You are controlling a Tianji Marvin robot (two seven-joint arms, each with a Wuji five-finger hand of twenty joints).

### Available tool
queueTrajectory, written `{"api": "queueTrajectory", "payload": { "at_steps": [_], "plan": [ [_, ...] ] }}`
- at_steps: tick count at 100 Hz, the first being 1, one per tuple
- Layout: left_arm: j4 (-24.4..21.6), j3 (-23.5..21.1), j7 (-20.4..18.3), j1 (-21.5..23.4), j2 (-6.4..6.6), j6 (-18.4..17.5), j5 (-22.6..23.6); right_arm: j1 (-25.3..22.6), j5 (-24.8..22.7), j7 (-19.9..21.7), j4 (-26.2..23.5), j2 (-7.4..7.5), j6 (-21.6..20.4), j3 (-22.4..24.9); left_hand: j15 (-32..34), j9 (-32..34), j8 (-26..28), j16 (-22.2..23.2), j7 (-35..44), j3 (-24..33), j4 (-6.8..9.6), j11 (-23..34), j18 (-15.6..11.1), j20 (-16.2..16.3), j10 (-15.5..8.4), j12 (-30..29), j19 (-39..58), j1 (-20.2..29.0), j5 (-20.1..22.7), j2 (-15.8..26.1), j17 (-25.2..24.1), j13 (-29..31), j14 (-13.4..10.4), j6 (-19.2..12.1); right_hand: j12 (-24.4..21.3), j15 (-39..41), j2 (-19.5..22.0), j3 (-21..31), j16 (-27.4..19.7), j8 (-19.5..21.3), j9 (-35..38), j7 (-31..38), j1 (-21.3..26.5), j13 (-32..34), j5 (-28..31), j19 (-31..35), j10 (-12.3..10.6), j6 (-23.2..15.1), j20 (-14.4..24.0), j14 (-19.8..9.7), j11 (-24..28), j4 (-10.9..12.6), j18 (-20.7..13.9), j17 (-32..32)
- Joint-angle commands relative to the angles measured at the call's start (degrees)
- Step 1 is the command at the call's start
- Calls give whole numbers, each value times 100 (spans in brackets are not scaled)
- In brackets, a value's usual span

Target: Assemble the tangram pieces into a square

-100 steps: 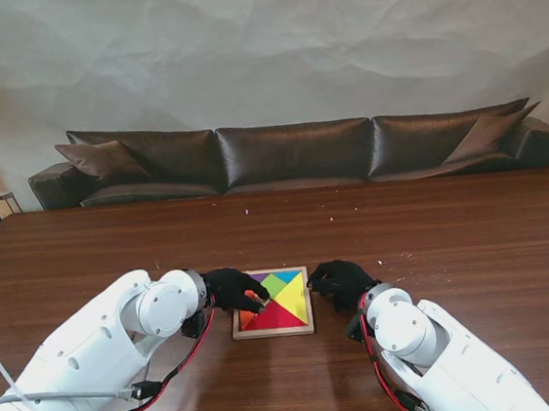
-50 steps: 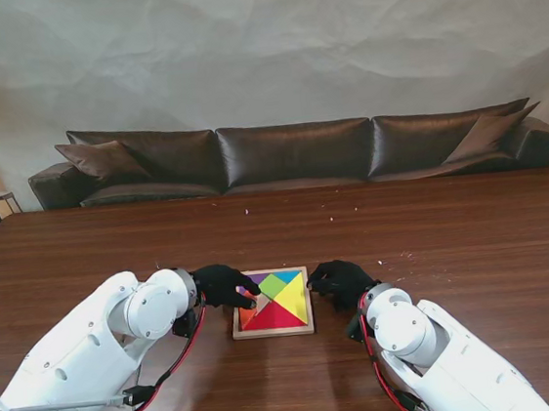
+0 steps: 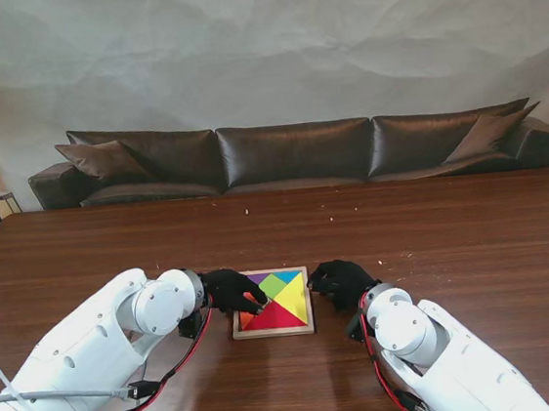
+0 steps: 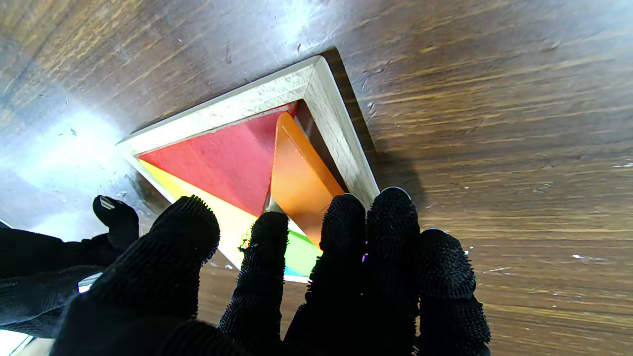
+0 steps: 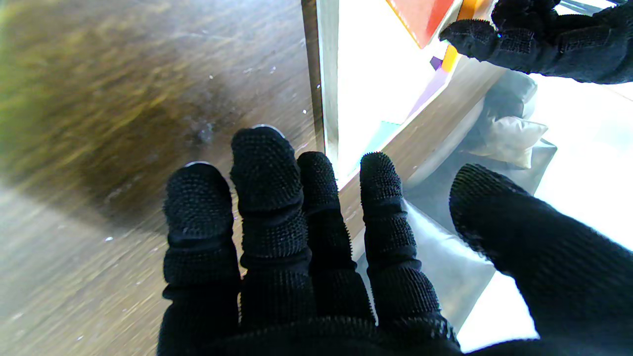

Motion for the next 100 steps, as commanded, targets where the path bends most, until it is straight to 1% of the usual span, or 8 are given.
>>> {"api": "queueTrajectory", "payload": {
  "at_steps": [1,7,15,33,49,75,100],
  "plan": [
    [-29,8,-146,-20,-29,48,20,-20,2,75,-11,-28,-1,-6,230,-15,62,-2,62,-111,256,97,-136,-12,-4,82,90,17,152,251,-49,53,18,-128,-73,90,65,-125,-27,-32,-155,61,-38,-132,-100,203,111,20,166,38,90,120,62,-823],
    [-27,30,-151,-29,-33,74,0,-20,3,76,-10,-28,-3,-5,225,-28,65,-3,41,-116,258,89,-133,-13,20,81,85,23,121,252,-59,41,26,-123,-74,92,69,-125,-27,-32,-158,60,-41,-128,-106,203,109,20,166,39,91,120,62,-823],
    [3,76,-136,-52,-44,86,-39,-19,1,80,-9,-26,-4,-5,207,-63,25,-6,-87,-135,257,71,-148,-15,10,79,68,20,-91,253,-93,-3,20,-159,-73,94,66,-124,-26,-31,-152,62,-39,-125,-103,203,109,18,166,43,93,120,62,-823],
    [50,117,-77,-57,-70,95,-132,-18,1,87,-7,-25,2,-6,194,-131,-85,6,-280,-173,258,41,-165,-6,38,80,46,40,-365,265,-156,-73,44,-201,-74,93,72,-124,-27,-31,-155,62,-36,-126,-100,203,110,22,166,35,92,120,62,-823],
    [-4,52,-102,-13,-54,112,-91,-14,-2,96,-7,-23,0,-11,192,-153,-127,12,-294,-197,262,36,-174,7,42,86,40,46,-402,267,-175,-91,47,-195,-74,92,71,-127,-27,-30,-153,65,-42,-127,-93,203,106,24,166,31,93,121,62,-823],
    [-243,-315,-132,226,-5,148,168,-10,2,107,-7,-22,-2,-23,194,-133,-162,15,-276,-195,269,38,-165,22,44,86,41,56,-419,258,-161,-78,61,-165,-74,89,78,-132,-28,-32,-157,58,-40,-132,-103,205,111,24,166,36,91,121,60,-821],
    [-387,-550,-193,398,35,144,346,-10,4,120,-10,-19,-5,-31,197,-116,-176,12,-245,-186,271,43,-163,27,30,85,42,49,-382,265,-140,-57,54,-138,-76,88,76,-137,-28,-31,-161,57,-46,-136,-108,203,112,25,166,35,88,122,63,-824]
  ]
}}
